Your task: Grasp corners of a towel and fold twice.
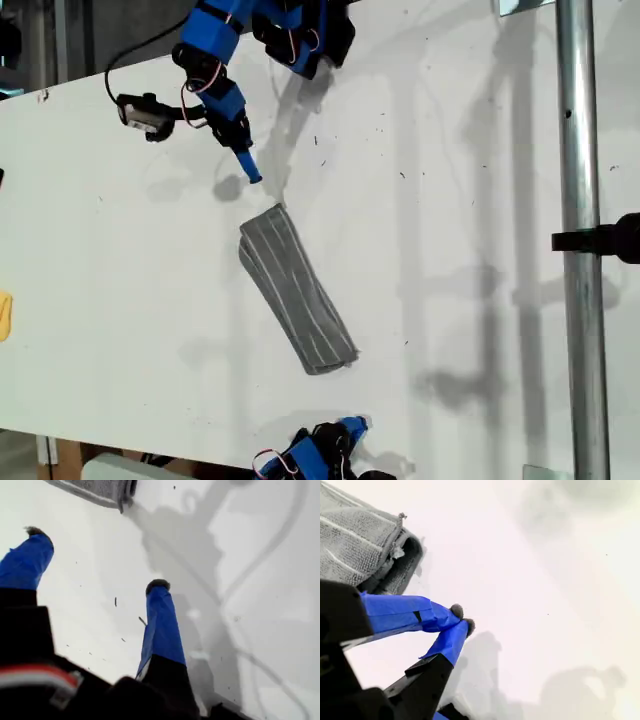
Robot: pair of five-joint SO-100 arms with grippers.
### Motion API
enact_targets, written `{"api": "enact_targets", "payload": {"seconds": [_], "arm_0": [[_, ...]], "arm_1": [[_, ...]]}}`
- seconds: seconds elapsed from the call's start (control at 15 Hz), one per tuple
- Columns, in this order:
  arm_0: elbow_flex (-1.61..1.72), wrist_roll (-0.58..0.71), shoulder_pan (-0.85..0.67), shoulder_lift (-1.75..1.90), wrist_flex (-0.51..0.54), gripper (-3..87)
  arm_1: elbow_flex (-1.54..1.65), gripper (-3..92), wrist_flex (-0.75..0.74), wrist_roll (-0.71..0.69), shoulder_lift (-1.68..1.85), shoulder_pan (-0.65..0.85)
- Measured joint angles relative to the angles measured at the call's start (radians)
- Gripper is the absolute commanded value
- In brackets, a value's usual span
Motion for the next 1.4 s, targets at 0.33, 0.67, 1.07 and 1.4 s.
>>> {"api": "enact_targets", "payload": {"seconds": [0.33, 0.67, 1.07, 1.4], "arm_0": [[0.138, 0.023, -0.057, 0.097, -0.11, -2.6], [0.242, 0.021, -0.058, 0.301, -0.107, -2.6], [0.325, 0.135, -0.11, 0.515, -0.097, -2.6], [0.388, 0.179, -0.138, 0.584, -0.089, -2.6]], "arm_1": [[-0.422, 37.7, -0.291, -0.19, -0.778, -0.023], [-0.818, 23.5, -0.275, -0.241, -1.161, -0.11], [-0.931, -0.2, -0.258, -0.241, -1.226, -0.23], [-0.454, -0.2, -0.051, -0.028, -0.716, -0.21]]}}
